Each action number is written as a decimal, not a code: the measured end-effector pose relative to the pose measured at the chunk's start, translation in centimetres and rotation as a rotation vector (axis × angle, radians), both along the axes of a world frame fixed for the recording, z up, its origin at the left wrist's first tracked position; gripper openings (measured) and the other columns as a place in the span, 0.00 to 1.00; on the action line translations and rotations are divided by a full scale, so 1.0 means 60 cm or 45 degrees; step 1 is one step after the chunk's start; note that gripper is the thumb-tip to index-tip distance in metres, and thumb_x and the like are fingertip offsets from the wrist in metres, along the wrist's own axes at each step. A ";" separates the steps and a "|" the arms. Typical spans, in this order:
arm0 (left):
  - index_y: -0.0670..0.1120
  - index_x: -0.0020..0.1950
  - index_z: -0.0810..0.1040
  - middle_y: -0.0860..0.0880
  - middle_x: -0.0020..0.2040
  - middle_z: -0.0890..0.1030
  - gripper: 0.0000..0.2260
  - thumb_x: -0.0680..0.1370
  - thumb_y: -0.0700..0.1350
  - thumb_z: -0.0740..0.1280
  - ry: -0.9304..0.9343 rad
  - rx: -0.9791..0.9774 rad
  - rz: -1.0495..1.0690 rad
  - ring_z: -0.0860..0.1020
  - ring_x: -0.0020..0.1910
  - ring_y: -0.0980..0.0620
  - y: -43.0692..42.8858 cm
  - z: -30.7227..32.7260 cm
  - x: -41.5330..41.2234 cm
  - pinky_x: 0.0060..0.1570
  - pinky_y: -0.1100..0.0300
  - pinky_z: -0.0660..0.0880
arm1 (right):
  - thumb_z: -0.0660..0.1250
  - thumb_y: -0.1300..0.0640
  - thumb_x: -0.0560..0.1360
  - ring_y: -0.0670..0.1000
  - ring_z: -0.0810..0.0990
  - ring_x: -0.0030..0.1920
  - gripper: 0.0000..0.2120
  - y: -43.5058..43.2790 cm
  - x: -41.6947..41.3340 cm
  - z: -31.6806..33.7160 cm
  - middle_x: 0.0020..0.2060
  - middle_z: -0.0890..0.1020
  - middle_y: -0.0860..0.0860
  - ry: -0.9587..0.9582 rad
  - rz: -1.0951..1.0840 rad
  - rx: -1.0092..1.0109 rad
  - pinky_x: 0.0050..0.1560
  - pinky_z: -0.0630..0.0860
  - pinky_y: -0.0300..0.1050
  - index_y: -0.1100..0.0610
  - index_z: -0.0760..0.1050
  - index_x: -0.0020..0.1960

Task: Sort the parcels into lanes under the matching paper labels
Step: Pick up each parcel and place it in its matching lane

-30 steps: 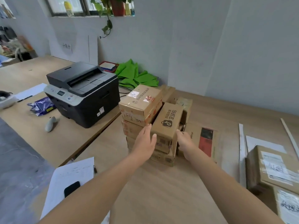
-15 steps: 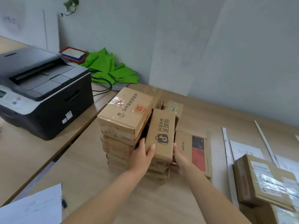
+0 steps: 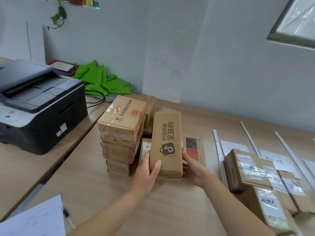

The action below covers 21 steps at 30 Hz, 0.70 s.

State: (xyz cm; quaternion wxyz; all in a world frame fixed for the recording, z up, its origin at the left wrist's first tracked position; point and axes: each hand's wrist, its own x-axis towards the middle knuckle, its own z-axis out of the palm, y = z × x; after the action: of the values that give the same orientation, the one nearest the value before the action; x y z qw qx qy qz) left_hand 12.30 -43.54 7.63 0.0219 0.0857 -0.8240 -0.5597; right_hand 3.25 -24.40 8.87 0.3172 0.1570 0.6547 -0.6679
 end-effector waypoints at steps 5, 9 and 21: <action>0.55 0.78 0.61 0.59 0.72 0.68 0.24 0.83 0.56 0.59 0.084 -0.046 -0.049 0.64 0.71 0.62 0.062 0.039 0.010 0.73 0.60 0.63 | 0.74 0.44 0.71 0.58 0.77 0.64 0.35 0.100 0.053 0.041 0.65 0.78 0.55 0.098 -0.063 -0.241 0.49 0.82 0.54 0.51 0.66 0.73; 0.55 0.81 0.48 0.50 0.72 0.62 0.28 0.84 0.57 0.54 -0.030 -0.041 -0.067 0.61 0.71 0.56 0.153 0.075 0.027 0.72 0.62 0.55 | 0.79 0.52 0.68 0.58 0.78 0.62 0.41 0.149 0.090 0.069 0.63 0.77 0.55 0.165 -0.124 -0.245 0.57 0.80 0.63 0.48 0.59 0.73; 0.59 0.75 0.66 0.54 0.69 0.76 0.40 0.67 0.74 0.69 -0.283 0.291 -0.300 0.75 0.68 0.53 0.237 0.081 0.085 0.72 0.49 0.67 | 0.63 0.27 0.71 0.52 0.77 0.61 0.33 0.266 0.172 0.093 0.61 0.79 0.50 0.178 0.042 0.080 0.62 0.75 0.58 0.48 0.70 0.67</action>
State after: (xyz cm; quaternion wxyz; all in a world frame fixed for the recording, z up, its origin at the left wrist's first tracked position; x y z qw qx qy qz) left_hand 17.38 -29.30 12.50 -0.1448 0.0520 -0.7569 -0.6352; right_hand 13.55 -8.42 14.45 0.2767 0.1092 0.6982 -0.6511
